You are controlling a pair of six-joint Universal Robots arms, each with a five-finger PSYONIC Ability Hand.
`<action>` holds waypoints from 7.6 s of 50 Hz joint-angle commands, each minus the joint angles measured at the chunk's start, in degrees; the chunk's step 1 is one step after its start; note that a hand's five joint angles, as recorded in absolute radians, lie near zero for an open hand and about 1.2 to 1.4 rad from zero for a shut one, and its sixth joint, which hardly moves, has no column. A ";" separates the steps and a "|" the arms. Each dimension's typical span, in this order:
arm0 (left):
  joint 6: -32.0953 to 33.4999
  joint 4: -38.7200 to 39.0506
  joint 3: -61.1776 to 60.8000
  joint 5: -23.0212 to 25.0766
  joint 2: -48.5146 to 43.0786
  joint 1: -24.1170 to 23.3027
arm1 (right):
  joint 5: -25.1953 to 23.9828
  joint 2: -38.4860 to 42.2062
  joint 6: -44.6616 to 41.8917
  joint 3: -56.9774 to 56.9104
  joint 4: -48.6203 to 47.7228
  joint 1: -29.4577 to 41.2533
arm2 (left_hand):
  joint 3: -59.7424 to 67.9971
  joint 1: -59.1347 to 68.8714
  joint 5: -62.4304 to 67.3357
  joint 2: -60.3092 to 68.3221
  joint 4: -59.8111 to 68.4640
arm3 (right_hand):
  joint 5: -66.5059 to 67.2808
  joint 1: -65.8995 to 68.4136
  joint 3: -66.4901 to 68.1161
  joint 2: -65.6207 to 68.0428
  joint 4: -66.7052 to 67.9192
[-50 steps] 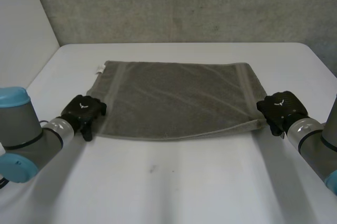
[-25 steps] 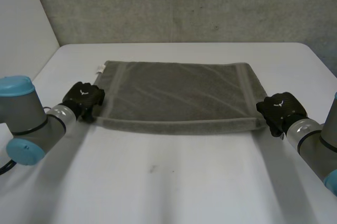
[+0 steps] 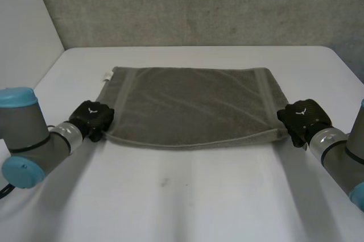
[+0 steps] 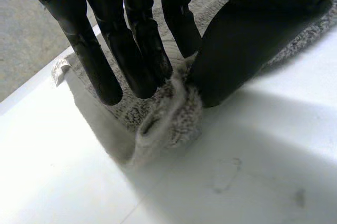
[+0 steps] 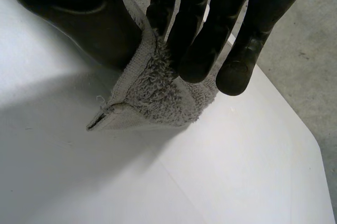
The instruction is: Fold the towel.
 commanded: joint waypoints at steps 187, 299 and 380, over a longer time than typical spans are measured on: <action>-20.46 9.88 -12.09 -9.33 17.11 -7.23 | 2.93 8.00 -4.66 -2.59 -16.09 -14.76 | -56.19 -54.84 -55.61 -56.31 -56.34 | 3.05 4.06 3.86 3.87 3.45; -24.24 0.65 2.07 -24.44 6.30 -22.80 | -3.40 9.57 13.08 -22.07 -4.32 18.28 | -54.29 -52.94 -53.71 -54.42 -54.44 | 3.05 4.06 3.86 3.87 3.45; -28.63 1.09 -2.07 -22.42 13.16 -20.24 | 1.34 4.05 12.23 -2.40 -12.93 4.05 | -55.47 -54.12 -54.89 -55.59 -55.62 | 3.05 4.06 3.86 3.87 3.45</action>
